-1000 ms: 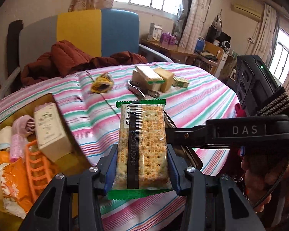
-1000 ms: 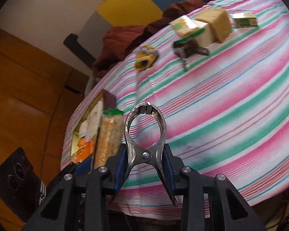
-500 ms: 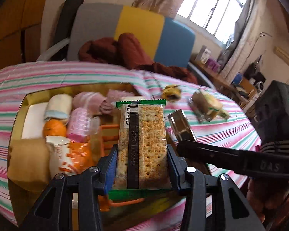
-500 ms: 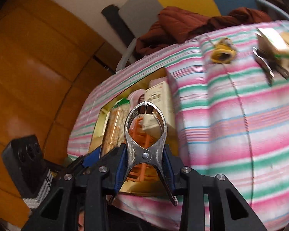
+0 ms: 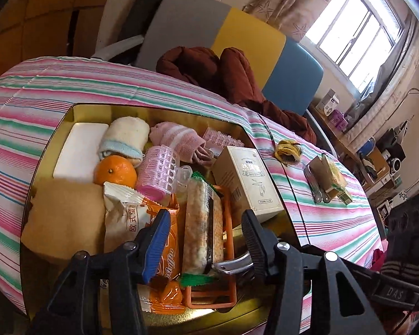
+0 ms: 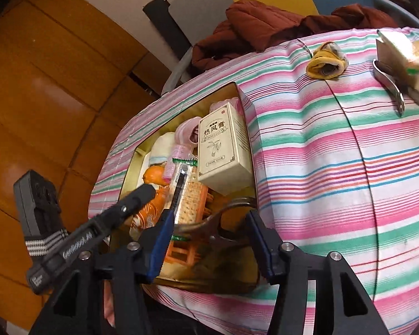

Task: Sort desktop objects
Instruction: 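Carry the cracker pack and silver clip over the gold tray and release both, then move both open tools back toward the remaining pile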

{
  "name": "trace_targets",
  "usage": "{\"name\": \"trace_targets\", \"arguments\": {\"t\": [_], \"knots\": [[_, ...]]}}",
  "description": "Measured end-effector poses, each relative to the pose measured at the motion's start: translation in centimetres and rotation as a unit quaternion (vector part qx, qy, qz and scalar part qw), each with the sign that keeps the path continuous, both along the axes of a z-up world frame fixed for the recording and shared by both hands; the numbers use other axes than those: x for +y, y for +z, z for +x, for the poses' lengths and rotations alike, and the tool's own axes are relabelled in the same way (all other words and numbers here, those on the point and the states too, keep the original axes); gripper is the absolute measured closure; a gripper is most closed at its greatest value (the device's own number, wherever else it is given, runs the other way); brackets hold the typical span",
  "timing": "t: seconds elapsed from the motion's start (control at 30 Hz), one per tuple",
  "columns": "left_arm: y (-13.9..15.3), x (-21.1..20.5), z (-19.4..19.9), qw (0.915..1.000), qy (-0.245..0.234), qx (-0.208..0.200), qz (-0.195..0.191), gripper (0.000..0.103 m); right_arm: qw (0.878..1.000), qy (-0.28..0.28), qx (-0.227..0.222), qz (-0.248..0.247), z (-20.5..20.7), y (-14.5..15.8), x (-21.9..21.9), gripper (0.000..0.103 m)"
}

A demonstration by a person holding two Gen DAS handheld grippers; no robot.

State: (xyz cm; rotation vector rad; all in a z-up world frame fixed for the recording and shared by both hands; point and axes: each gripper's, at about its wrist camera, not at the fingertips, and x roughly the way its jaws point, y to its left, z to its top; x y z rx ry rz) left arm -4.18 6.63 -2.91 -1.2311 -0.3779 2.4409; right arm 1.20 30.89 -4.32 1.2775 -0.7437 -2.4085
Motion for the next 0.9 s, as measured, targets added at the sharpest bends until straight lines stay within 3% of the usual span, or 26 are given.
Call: {"name": "trace_targets", "arguments": {"t": [0.47, 0.67, 0.9], "knots": [[0.8, 1.6, 1.3, 0.9997, -0.011, 0.016, -0.018, 0.044, 0.999, -0.011, 0.041, 0.013, 1.1, 1.5, 0.9, 0.047], [1.3, 3.1, 2.1, 0.9987, -0.040, 0.028, -0.017, 0.030, 0.998, -0.047, 0.049, 0.013, 1.7, 1.5, 3.4, 0.045], [1.9, 6.2, 2.8, 0.9948, -0.090, 0.028, -0.037, 0.024, 0.995, -0.087, 0.036, 0.025, 2.3, 0.7, 6.9, 0.043]]}}
